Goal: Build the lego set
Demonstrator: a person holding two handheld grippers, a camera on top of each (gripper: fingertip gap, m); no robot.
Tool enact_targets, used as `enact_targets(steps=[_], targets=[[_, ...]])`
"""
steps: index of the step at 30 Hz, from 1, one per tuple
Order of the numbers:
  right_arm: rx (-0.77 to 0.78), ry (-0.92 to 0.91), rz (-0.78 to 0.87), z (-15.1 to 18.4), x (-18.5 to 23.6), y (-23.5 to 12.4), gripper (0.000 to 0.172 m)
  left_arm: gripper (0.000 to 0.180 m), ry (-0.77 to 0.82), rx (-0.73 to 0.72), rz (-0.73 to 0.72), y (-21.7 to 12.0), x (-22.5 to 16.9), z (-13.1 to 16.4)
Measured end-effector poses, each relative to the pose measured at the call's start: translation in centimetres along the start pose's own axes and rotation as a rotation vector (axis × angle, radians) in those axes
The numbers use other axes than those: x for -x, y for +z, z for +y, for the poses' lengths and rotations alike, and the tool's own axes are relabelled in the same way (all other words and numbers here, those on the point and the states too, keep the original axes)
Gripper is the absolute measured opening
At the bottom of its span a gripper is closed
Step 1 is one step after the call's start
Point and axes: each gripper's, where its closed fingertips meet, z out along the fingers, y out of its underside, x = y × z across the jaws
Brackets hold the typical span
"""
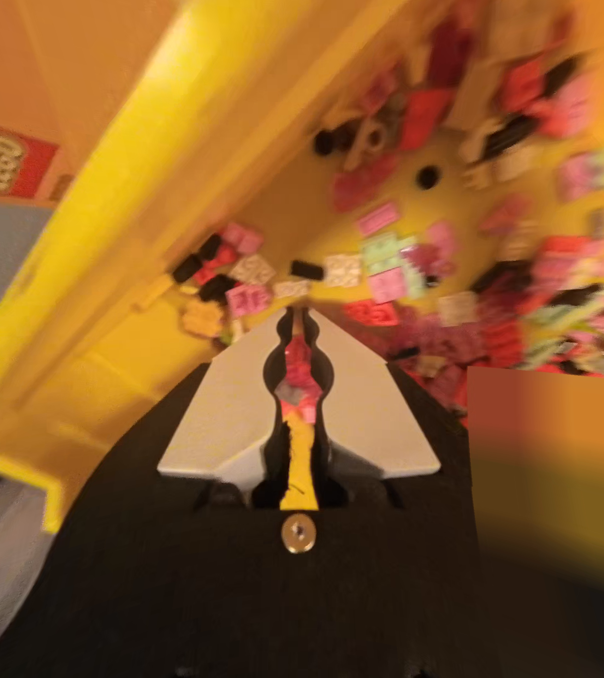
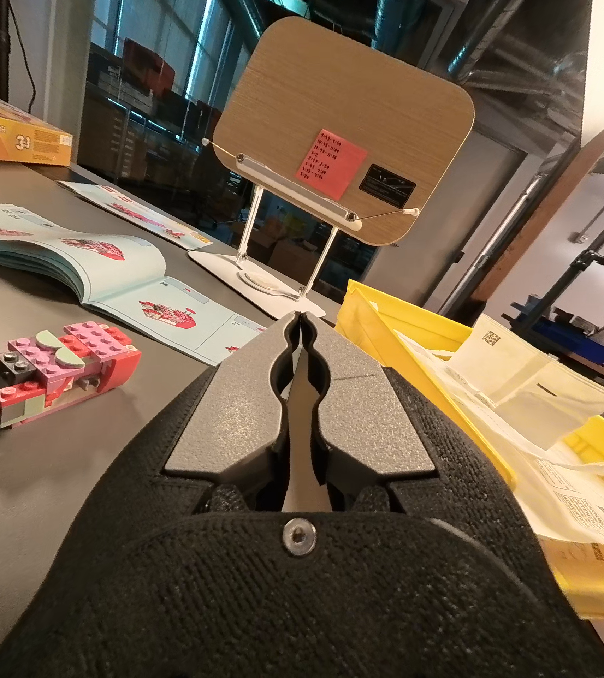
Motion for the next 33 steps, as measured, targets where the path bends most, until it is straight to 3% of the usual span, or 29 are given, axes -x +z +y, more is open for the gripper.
enact_targets(steps=[1,3,5,8,11,15,20,25,33], targets=[[0.000,0.001,-0.001,0.0,0.0,0.0,0.000,0.006,-0.013,-0.039,0.068,-0.3,-1.0,-0.5],[-0.001,0.002,-0.003,0.0,0.0,0.0,0.000,0.012,-0.031,-0.076,0.067,-0.9,-0.9,-0.8],[-0.001,0.003,-0.005,0.0,0.1,0.0,0.000,0.015,-0.037,-0.057,0.030,-1.2,-0.4,-0.3],[-0.001,0.004,-0.009,0.0,0.1,0.0,0.000,0.029,-0.010,-0.037,0.119,-1.5,-2.3,0.5],[-0.001,0.002,-0.011,0.0,0.2,0.0,0.000,0.060,0.082,-0.078,0.199,-2.1,-4.5,0.5],[-0.001,0.002,-0.013,0.0,0.2,0.0,0.000,0.099,0.365,-0.204,0.213,-2.7,-7.8,-0.3],[0.000,0.000,-0.012,0.0,0.2,0.0,0.000,0.091,0.526,-0.247,0.135,-2.1,-9.8,-1.0],[-0.001,0.001,-0.010,0.0,0.1,0.0,0.000,0.061,0.629,-0.267,0.022,-1.5,-9.5,-2.1],[-0.001,0.002,-0.011,0.0,0.1,0.0,0.000,0.048,0.511,-0.251,-0.197,-1.6,-4.9,-2.7]])
